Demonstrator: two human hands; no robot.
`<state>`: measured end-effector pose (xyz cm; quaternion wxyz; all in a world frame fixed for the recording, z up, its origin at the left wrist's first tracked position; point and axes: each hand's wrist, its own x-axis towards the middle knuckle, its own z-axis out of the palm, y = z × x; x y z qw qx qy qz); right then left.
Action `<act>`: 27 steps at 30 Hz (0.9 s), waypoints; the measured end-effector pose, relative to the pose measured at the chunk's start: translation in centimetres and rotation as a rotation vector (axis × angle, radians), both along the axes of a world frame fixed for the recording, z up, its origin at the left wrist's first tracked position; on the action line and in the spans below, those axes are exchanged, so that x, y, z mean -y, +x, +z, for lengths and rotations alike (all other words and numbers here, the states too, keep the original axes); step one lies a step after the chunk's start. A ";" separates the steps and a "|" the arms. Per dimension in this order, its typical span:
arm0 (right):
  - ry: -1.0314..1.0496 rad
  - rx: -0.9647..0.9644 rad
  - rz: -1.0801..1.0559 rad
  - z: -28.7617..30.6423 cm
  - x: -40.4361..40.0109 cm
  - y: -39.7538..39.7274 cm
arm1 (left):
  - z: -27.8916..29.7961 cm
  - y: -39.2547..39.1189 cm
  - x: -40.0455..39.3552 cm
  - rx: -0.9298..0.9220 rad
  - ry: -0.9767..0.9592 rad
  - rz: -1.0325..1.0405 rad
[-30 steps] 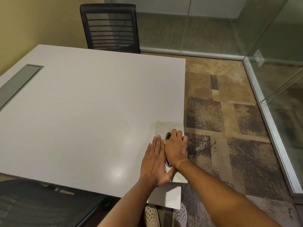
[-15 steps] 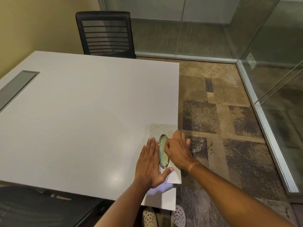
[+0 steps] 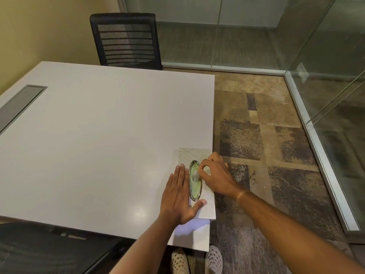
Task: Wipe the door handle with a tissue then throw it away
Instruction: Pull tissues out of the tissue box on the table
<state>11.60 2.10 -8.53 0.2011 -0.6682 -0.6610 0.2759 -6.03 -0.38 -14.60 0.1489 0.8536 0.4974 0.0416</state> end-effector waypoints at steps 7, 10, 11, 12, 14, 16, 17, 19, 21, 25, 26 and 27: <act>-0.041 -0.415 -0.121 2.3 -1.0 1.3 | 0.2 0.0 0.0 -0.034 -0.021 -0.003; -0.182 -0.659 -0.204 3.3 -1.5 1.8 | 0.1 0.0 0.1 -0.040 -0.022 -0.005; -0.223 -0.735 -0.232 3.6 -1.7 1.8 | 0.1 -0.1 0.1 -0.038 -0.022 -0.004; -0.255 -0.799 -0.260 3.8 -1.8 1.8 | 0.0 -0.1 0.1 -0.038 -0.026 -0.002; -0.286 -0.918 -0.311 4.2 -2.1 1.8 | -0.1 -0.1 0.0 -0.036 -0.026 0.002; -0.315 -1.032 -0.356 4.5 -2.4 1.8 | -0.1 0.0 0.0 -0.026 -0.013 0.004; -0.327 -1.083 -0.373 4.7 -2.5 1.7 | 0.0 0.1 -0.1 -0.022 -0.010 0.006; -0.331 -1.135 -0.384 5.1 -2.9 1.6 | 0.2 0.2 -0.4 -0.007 -0.010 0.023; -0.322 -1.122 -0.385 5.6 -3.2 1.5 | 0.8 0.5 -1.2 0.066 0.013 0.088; -0.274 -1.048 -0.412 6.8 -3.6 1.8 | 4.7 1.4 -4.0 0.369 0.114 0.294; -0.257 -1.025 -0.413 7.1 -3.8 1.9 | 6.0 1.7 -4.8 0.478 0.125 0.341; -0.244 -1.005 -0.409 7.5 -3.9 2.0 | 7.2 1.9 -5.4 0.595 0.112 0.379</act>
